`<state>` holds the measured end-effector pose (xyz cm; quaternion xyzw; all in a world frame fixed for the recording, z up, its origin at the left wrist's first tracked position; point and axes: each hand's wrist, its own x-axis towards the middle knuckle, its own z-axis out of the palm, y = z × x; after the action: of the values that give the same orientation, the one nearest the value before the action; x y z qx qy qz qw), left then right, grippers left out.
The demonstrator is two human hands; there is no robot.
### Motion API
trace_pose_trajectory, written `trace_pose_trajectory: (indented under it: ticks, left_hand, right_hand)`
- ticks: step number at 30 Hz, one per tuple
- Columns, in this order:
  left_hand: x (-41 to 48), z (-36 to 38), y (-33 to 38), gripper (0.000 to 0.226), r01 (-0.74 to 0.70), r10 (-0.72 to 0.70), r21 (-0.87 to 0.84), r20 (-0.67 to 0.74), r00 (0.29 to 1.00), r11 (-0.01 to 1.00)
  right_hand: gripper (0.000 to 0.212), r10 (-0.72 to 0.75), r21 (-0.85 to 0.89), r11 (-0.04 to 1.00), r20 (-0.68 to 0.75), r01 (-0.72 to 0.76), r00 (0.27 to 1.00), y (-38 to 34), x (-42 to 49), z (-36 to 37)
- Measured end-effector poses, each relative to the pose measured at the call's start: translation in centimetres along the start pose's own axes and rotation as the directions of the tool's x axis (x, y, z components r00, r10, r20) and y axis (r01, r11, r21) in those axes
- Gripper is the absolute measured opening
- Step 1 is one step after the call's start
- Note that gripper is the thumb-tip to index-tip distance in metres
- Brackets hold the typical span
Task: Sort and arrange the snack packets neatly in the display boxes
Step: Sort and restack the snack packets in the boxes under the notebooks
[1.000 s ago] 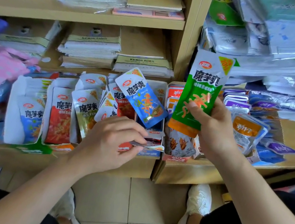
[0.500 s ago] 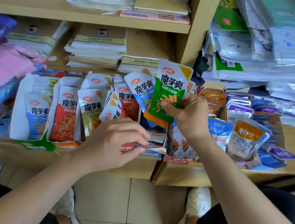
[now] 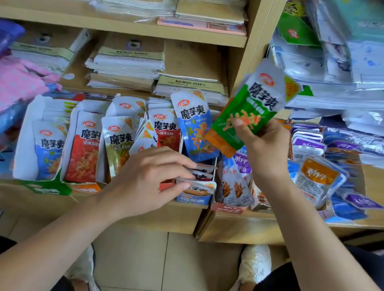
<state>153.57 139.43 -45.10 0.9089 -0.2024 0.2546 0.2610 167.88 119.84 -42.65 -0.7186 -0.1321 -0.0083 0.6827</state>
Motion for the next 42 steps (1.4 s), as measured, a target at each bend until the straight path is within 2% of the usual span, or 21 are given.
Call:
trace_pose_trajectory:
  ticks: [3,7,10,11,13,15,18,21,25,28,31,36,39,42]
  left_hand:
    - [0.7,0.3,-0.4,0.014,0.033,-0.031,0.067,-0.018,0.999,0.997]
    - [2.1,0.5,-1.0,0.029,0.164,-0.162,0.113,-0.025,0.986,0.98]
    - [4.0,0.4,-1.1,0.058,0.245,-0.246,0.053,0.005,0.969,0.968]
    - [4.6,0.5,-1.2,0.069,0.265,-0.268,0.091,0.024,0.963,0.96]
    - [5.6,1.0,-1.4,0.09,0.24,-0.261,0.272,0.044,0.964,0.932]
    - [6.0,1.6,-1.5,0.107,0.236,-0.267,0.409,0.019,0.964,0.882]
    - [6.8,1.6,-2.4,0.12,0.356,-0.371,0.353,-0.028,0.928,0.865]
    - [7.7,1.1,-3.8,0.104,0.355,-0.36,0.202,-0.011,0.933,0.913]
    - [6.9,1.8,-4.0,0.059,0.154,-0.197,0.241,0.17,0.966,0.958]
    - [6.0,2.4,-3.7,0.063,0.135,-0.191,0.245,0.223,0.956,0.96]
    - [5.8,0.9,-3.3,0.063,0.158,-0.183,0.193,0.121,0.975,0.968]
    - [3.4,-3.6,-2.2,0.037,0.181,-0.152,0.254,-0.129,0.98,0.95]
    - [0.9,-5.9,-2.9,0.034,0.394,-0.331,0.22,-0.275,0.903,0.892]
    - [-1.4,-7.6,-4.3,0.037,0.579,-0.51,0.179,-0.319,0.799,0.795]
  right_hand:
    - [0.021,0.049,0.109,0.993,-0.053,-0.043,0.997,-0.4,-0.3,-1.2]
    - [0.025,0.117,0.205,0.975,-0.131,-0.089,0.984,-0.9,-0.9,-2.1]
    - [0.023,0.125,0.188,0.978,-0.17,-0.092,0.978,-1.0,-1.2,-2.6]
    - [0.023,0.13,0.177,0.979,-0.17,-0.099,0.977,-1.0,-1.3,-2.8]
    - [0.022,0.144,0.163,0.98,-0.156,-0.118,0.977,-0.8,-1.6,-3.0]
    - [0.023,0.153,0.152,0.98,-0.15,-0.131,0.977,-0.7,-1.8,-3.1]
    - [0.022,0.16,0.144,0.98,-0.153,-0.138,0.975,-0.6,-1.7,-3.2]
    - [0.021,0.168,0.147,0.978,-0.153,-0.146,0.974,-0.6,-1.8,-3.2]
    - [0.018,0.167,0.142,0.979,-0.126,-0.149,0.978,-0.8,-2.1,-2.9]
    - [0.016,0.154,0.154,0.979,-0.103,-0.138,0.983,-1.1,-2.2,-2.5]
    - [0.014,0.162,0.158,0.976,-0.075,-0.148,0.984,-1.2,-2.3,-1.9]
    - [0.015,0.155,0.122,0.979,0.072,-0.163,0.985,-1.6,-3.2,-0.1]
    - [0.016,0.147,0.13,0.977,0.164,-0.169,0.975,-1.9,-4.0,1.5]
    - [0.012,0.127,0.153,0.975,0.221,-0.163,0.967,-2.2,-4.8,3.1]
